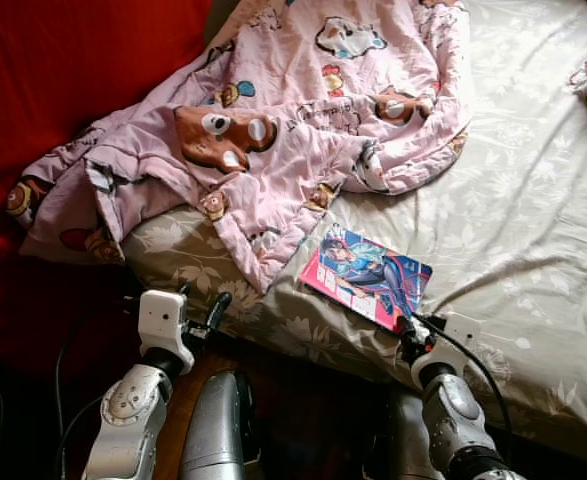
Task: Clean up the room
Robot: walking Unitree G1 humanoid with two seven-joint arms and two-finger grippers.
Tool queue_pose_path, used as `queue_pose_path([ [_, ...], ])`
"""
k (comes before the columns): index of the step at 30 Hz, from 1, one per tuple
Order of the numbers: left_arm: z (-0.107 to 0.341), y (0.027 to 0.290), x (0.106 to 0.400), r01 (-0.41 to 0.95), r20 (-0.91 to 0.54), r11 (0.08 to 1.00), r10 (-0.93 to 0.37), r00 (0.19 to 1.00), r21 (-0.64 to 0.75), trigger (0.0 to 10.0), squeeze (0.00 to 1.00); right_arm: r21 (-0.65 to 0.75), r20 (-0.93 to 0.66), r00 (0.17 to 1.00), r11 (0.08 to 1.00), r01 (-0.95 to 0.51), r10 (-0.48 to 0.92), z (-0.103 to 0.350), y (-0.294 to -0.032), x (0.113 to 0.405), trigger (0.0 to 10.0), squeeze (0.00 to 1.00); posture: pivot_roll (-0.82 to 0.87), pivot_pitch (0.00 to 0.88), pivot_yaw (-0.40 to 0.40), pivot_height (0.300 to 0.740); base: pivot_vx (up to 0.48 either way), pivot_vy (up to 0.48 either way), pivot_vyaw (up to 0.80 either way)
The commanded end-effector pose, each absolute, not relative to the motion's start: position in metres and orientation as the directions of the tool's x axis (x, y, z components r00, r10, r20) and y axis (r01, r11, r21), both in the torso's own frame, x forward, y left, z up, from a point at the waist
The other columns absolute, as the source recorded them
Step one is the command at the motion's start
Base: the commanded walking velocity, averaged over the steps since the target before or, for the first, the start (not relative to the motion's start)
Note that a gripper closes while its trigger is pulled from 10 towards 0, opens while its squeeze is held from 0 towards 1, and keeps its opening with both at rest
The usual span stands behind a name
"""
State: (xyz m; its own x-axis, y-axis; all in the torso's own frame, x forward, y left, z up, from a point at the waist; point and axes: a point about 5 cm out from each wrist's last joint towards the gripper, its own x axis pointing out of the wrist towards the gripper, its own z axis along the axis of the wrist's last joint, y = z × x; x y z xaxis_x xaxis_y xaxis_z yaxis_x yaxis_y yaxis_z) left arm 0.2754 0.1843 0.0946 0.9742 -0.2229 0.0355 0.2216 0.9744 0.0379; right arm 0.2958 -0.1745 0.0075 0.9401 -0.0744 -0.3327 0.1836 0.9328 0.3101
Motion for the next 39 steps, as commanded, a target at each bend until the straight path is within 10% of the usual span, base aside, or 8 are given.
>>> queue_pose_path([
  [1, 0.0860, 0.1867, 0.2706, 0.222, -0.009, 0.974, -0.222, 0.975, 0.049, 10.0, 0.00, 0.308, -0.370, 0.926, 0.929, 0.204, -0.081, -0.0016, -0.1746, 0.2878, 0.0, 0.00, 0.12, 0.269, 0.012, 0.588, 0.000, 0.000, 0.00],
  [39, 0.0833, 0.1828, 0.2686, 0.230, -0.017, 0.972, -0.229, 0.973, 0.046, 10.0, 0.00, 0.296, -0.380, 0.919, 0.927, 0.231, -0.107, -0.0049, -0.1779, 0.2839, 0.0, 0.00, 0.13, 0.281, 0.005, 0.588, 0.000, 0.000, 0.00],
])
